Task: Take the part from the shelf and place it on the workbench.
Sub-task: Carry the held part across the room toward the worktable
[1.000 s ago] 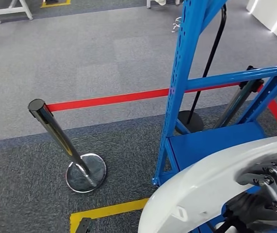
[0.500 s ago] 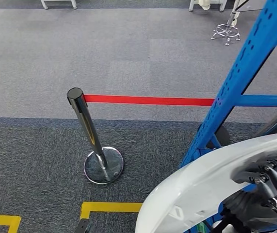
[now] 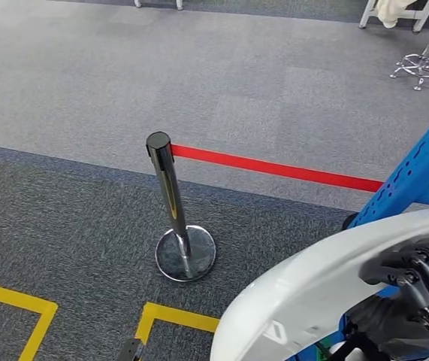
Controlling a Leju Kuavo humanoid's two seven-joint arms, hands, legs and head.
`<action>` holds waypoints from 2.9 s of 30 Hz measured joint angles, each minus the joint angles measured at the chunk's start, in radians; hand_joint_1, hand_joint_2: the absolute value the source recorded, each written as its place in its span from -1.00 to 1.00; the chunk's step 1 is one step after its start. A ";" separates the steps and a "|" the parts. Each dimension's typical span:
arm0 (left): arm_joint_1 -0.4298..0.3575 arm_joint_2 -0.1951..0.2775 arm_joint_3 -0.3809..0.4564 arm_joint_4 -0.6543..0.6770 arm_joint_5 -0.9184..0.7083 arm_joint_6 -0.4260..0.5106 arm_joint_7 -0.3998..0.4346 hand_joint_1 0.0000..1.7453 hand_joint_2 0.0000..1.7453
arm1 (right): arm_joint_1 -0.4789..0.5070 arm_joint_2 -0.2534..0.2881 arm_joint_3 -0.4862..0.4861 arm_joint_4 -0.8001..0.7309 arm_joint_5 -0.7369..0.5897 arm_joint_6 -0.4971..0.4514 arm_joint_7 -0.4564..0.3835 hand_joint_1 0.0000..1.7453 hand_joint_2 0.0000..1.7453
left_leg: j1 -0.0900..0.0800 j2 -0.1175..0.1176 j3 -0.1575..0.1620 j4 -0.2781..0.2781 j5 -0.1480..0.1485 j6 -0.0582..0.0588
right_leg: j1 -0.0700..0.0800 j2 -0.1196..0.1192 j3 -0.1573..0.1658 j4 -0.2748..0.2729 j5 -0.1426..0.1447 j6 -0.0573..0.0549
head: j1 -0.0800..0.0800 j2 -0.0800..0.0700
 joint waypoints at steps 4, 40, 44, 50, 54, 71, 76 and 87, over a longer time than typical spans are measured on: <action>-0.004 0.000 0.000 0.000 0.000 0.002 0.000 -1.00 1.00 | 0.001 0.000 0.001 0.001 0.000 0.000 0.000 1.00 1.00 | -0.001 0.096 -0.091 0.197 -0.100 -0.017 | 0.004 -0.063 0.010 -0.004 -0.006 -0.017 | -0.010 0.000; -0.004 0.004 -0.006 0.000 0.000 0.003 0.000 -1.00 1.00 | -0.003 0.000 0.008 0.005 0.000 0.000 0.003 1.00 1.00 | 0.001 0.140 -0.036 0.096 -0.014 -0.019 | 0.007 -0.132 0.037 -0.012 -0.027 -0.014 | -0.006 0.000; -0.002 0.004 -0.007 0.000 -0.001 0.003 0.000 -1.00 1.00 | -0.004 0.000 0.009 0.005 0.000 0.000 0.003 1.00 1.00 | -0.016 0.171 0.011 -0.012 0.003 0.001 | 0.015 -0.171 0.048 -0.014 -0.040 0.006 | -0.004 0.000; -0.002 0.001 -0.007 0.000 -0.002 0.002 -0.002 -1.00 1.00 | -0.008 -0.002 0.010 0.006 0.000 0.000 0.003 1.00 1.00 | -0.003 0.106 0.022 -0.027 0.007 0.029 | 0.009 -0.062 -0.063 0.204 -0.144 0.026 | 0.008 0.000; -0.002 -0.001 -0.007 0.000 -0.002 0.001 -0.002 -1.00 1.00 | -0.008 -0.003 0.010 0.007 0.000 0.000 0.003 1.00 1.00 | -0.003 0.048 0.030 -0.026 0.003 0.029 | 0.009 -0.046 -0.097 0.194 -0.068 0.022 | 0.009 0.000; -0.003 0.005 -0.007 0.001 0.000 0.008 0.002 -1.00 1.00 | -0.013 -0.003 0.013 0.010 -0.007 0.000 0.003 1.00 1.00 | -0.004 0.163 -0.018 0.055 0.002 -0.017 | 0.010 -0.143 0.039 -0.013 -0.027 -0.024 | -0.005 0.000; -0.001 0.005 -0.008 0.001 -0.002 0.017 0.006 -1.00 1.00 | -0.013 -0.003 0.014 0.014 -0.019 0.000 0.003 1.00 1.00 | -0.016 0.174 0.012 -0.026 0.011 0.013 | 0.017 -0.178 0.051 -0.016 -0.045 0.003 | -0.002 0.000; -0.004 -0.006 -0.008 0.001 -0.006 0.022 0.006 -1.00 1.00 | -0.007 -0.003 0.017 0.021 -0.038 0.000 0.004 1.00 1.00 | -0.002 0.019 0.027 -0.026 0.005 0.018 | 0.002 0.013 -0.024 0.031 -0.004 0.010 | 0.008 0.000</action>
